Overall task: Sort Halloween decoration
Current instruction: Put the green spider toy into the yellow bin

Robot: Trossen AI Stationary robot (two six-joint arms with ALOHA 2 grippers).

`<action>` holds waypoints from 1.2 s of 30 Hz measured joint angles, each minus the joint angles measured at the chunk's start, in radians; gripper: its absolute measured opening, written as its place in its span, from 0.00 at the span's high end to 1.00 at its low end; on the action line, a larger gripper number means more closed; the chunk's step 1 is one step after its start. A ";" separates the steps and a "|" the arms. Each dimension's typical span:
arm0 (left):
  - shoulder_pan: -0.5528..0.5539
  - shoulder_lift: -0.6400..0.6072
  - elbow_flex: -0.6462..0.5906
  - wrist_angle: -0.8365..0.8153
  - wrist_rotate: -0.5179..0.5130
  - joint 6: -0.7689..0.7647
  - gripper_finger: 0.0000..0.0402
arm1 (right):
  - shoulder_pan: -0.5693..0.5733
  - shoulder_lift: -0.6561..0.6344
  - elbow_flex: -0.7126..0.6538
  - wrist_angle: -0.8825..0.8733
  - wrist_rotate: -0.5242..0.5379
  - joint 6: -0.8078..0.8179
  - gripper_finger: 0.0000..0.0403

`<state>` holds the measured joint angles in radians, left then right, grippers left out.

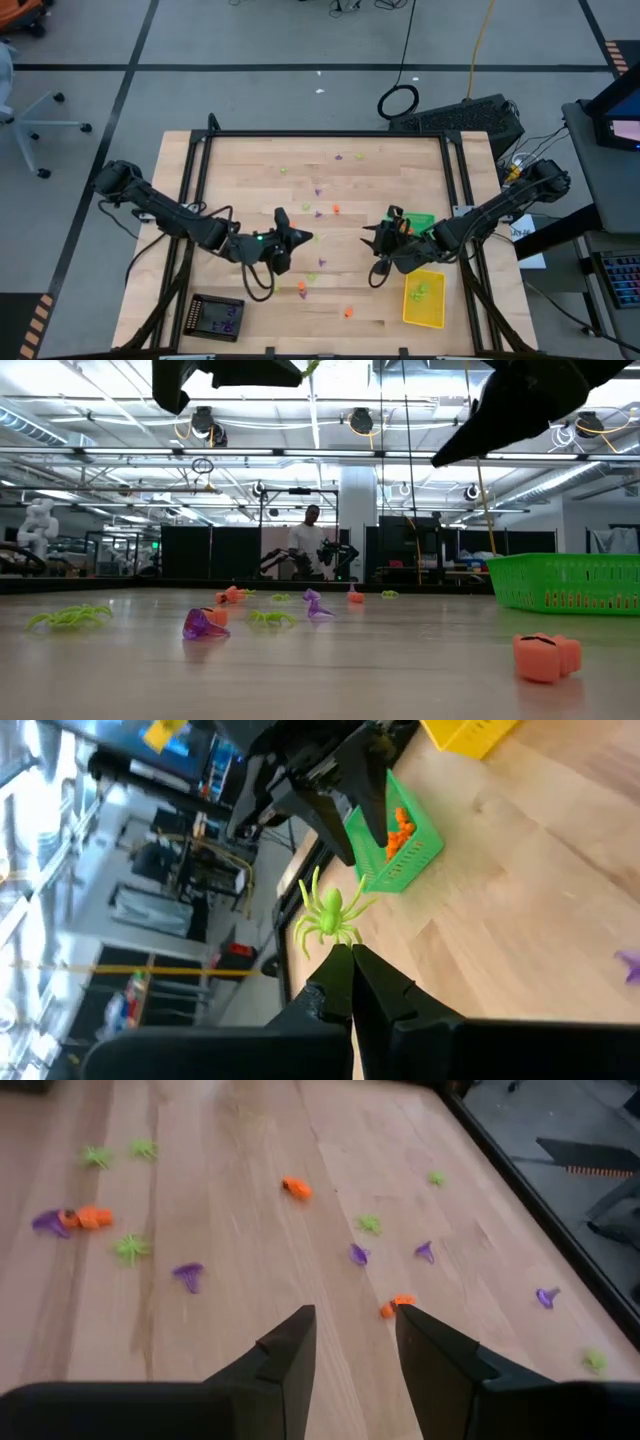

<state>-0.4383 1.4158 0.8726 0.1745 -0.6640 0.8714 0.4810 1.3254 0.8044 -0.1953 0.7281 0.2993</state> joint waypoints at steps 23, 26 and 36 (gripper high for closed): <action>0.009 0.000 0.000 -0.007 0.133 -0.564 1.00 | 0.005 0.160 0.000 0.554 -0.106 -0.549 0.69; 0.009 0.007 0.000 -0.008 0.167 -0.619 1.00 | 0.010 0.212 0.000 0.661 -0.104 -0.715 0.69; 0.009 0.079 0.000 -0.021 0.302 -0.709 1.00 | 0.075 0.299 0.000 0.896 -0.089 -1.132 0.58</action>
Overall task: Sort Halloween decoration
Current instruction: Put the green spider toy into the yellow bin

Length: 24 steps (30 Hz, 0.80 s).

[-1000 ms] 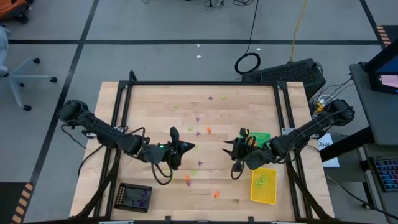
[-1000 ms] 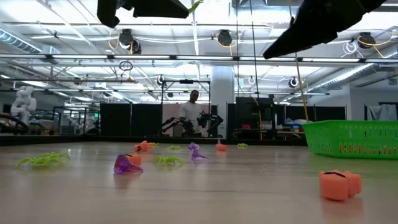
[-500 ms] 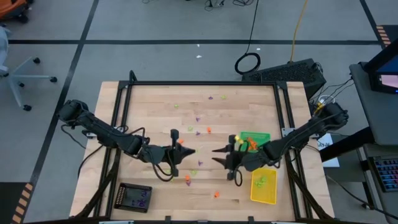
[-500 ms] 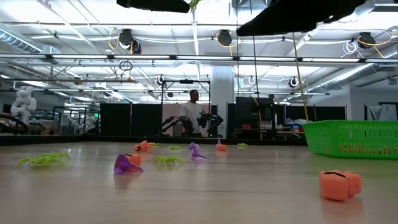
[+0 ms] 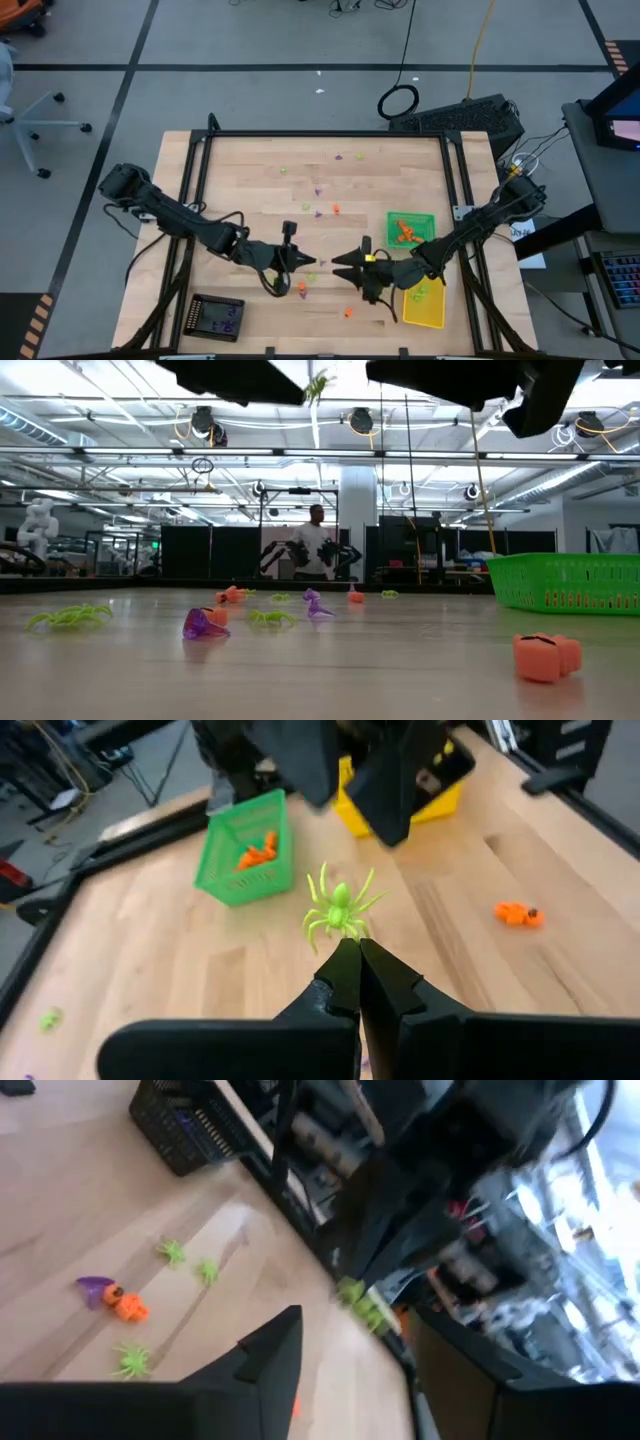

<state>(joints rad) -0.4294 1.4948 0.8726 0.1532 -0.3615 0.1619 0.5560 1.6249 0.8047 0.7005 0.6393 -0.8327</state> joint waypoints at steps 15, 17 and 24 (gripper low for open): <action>0.001 0.114 0.000 0.049 0.100 -0.001 1.00 | 0.008 0.122 0.099 -0.046 -0.039 -0.138 0.53; 0.001 0.114 0.000 0.058 0.100 -0.001 1.00 | 0.007 0.138 0.115 -0.070 -0.029 -0.140 0.54; 0.001 0.114 0.000 0.057 0.127 -0.075 1.00 | -0.009 0.160 0.141 -0.097 -0.012 -0.147 0.54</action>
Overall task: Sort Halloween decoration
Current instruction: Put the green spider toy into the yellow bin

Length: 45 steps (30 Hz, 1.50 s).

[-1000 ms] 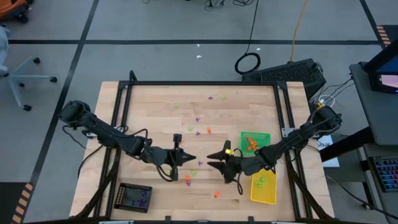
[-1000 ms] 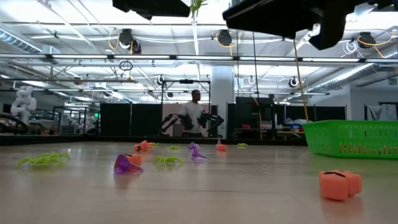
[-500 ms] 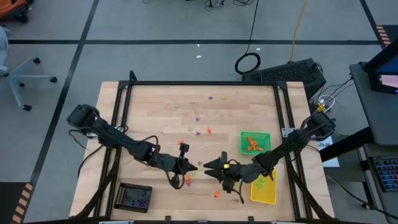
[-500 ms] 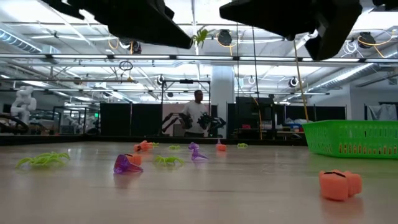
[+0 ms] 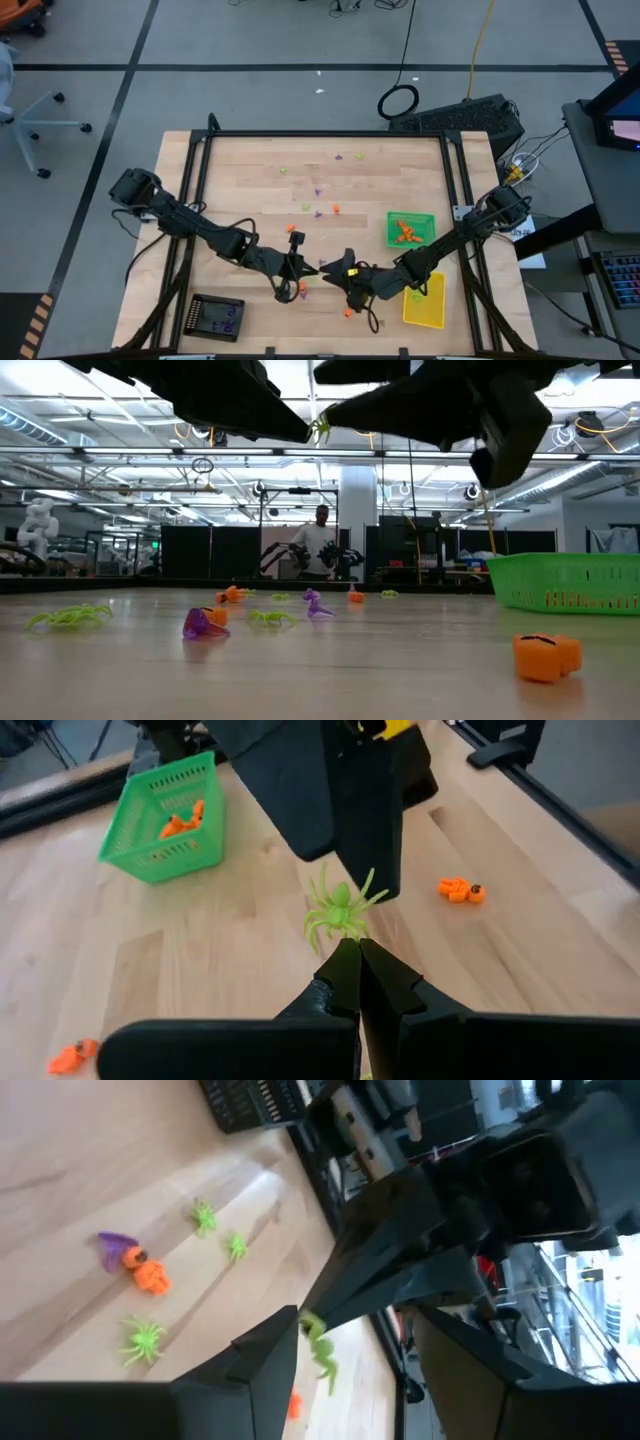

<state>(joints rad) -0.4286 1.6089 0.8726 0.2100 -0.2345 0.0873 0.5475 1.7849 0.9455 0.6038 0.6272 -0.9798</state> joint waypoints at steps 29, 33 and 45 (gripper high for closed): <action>0.001 0.000 0.000 -0.001 0.000 -0.030 1.00 | -0.036 0.002 0.000 -0.057 -0.109 0.082 0.88; 0.001 0.000 0.000 -0.001 0.000 -0.029 1.00 | -0.036 0.002 0.000 -0.066 -0.111 0.082 0.94; 0.001 -0.001 0.000 0.010 0.023 -0.031 0.99 | -0.036 0.002 0.000 -0.066 -0.114 0.104 0.99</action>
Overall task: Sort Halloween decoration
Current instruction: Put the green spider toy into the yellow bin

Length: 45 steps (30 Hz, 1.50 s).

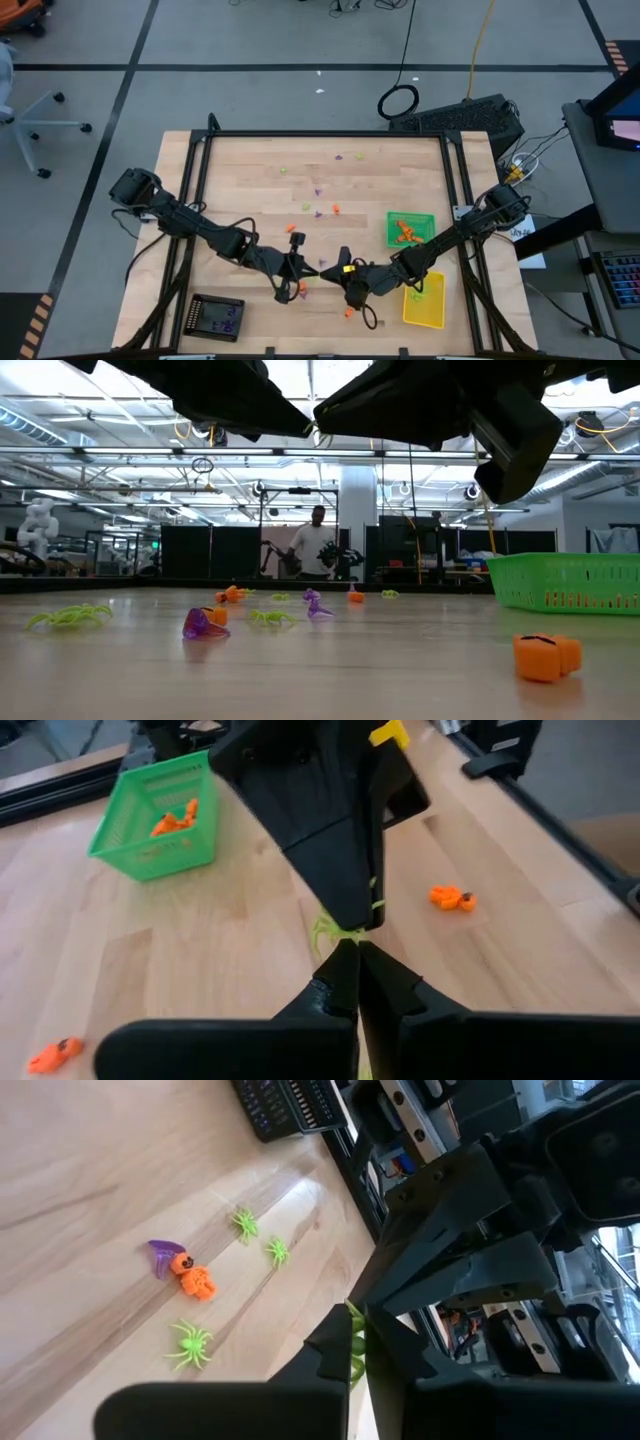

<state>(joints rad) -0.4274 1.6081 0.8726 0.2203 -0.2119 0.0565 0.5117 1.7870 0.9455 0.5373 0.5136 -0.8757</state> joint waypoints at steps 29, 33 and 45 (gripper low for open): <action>-0.007 -0.001 0.000 -0.047 -0.119 -0.026 0.68 | 0.054 -0.138 0.000 -0.213 0.014 0.258 1.00; -0.007 -0.001 0.000 -0.011 -0.140 -0.027 0.68 | 0.073 -0.209 0.000 -0.341 0.014 0.400 1.00; -0.004 -0.002 0.000 0.049 -0.142 -0.026 0.68 | 0.150 -0.339 0.000 -0.579 0.014 0.767 1.00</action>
<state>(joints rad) -0.4313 1.6066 0.8726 0.2695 -0.3534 0.0303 0.6618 1.4485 0.9451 -0.0416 0.5274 -0.1090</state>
